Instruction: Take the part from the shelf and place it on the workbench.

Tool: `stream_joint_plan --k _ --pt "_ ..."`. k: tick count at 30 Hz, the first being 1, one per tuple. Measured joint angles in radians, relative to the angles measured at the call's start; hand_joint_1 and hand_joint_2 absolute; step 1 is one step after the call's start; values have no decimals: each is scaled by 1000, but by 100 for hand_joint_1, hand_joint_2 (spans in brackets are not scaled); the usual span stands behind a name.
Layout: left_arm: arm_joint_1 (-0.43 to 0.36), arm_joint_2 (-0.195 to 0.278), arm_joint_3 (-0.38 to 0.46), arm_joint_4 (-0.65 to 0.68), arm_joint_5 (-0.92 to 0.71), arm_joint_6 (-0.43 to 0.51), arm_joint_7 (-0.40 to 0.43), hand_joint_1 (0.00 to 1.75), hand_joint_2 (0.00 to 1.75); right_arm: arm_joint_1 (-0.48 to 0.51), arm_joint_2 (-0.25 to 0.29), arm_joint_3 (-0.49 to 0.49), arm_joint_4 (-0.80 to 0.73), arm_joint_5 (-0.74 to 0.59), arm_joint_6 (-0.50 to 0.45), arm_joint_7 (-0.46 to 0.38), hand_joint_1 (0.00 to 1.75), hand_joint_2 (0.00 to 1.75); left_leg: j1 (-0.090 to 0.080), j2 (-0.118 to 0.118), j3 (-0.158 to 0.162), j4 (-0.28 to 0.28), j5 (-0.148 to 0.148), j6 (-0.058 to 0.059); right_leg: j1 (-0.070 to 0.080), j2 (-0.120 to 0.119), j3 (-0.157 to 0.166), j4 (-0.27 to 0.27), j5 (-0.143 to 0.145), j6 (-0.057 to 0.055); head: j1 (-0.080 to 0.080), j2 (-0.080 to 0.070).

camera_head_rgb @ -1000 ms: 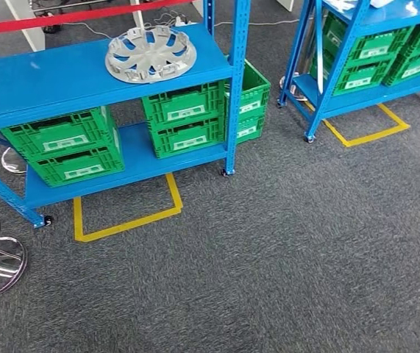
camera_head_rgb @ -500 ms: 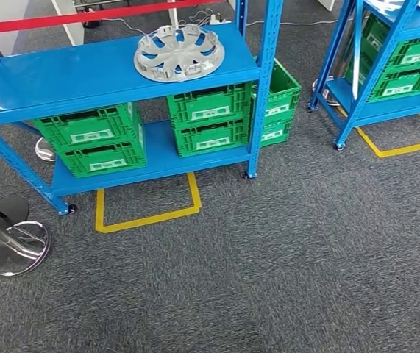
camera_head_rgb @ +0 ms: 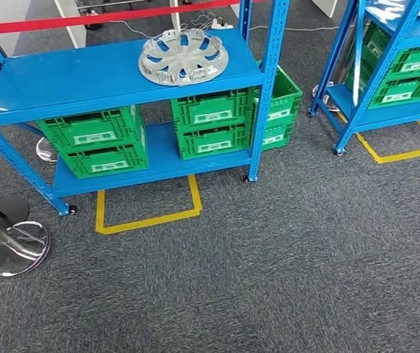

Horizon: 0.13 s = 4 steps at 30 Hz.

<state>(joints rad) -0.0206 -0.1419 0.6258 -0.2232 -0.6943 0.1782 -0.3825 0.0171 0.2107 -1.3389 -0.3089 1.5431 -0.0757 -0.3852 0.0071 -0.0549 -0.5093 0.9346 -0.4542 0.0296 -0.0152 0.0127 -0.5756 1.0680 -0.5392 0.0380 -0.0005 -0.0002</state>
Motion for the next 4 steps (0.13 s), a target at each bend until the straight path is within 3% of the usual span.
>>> stream_joint_plan --k 2,4 --pt "0 -1 1 0 -2 0 0 0 0 0 -2 -1 1 6 7 -1 0 0 1 3 4 -4 0 -1 -4 -2 -61 120 -58 13 4 0" --pt "1 -3 2 0 -5 0 0 0 0 1 -4 -1 3 11 13 -1 0 0 2 3 5 -3 -4 -5 -10 -3 -104 199 -82 24 4 0"
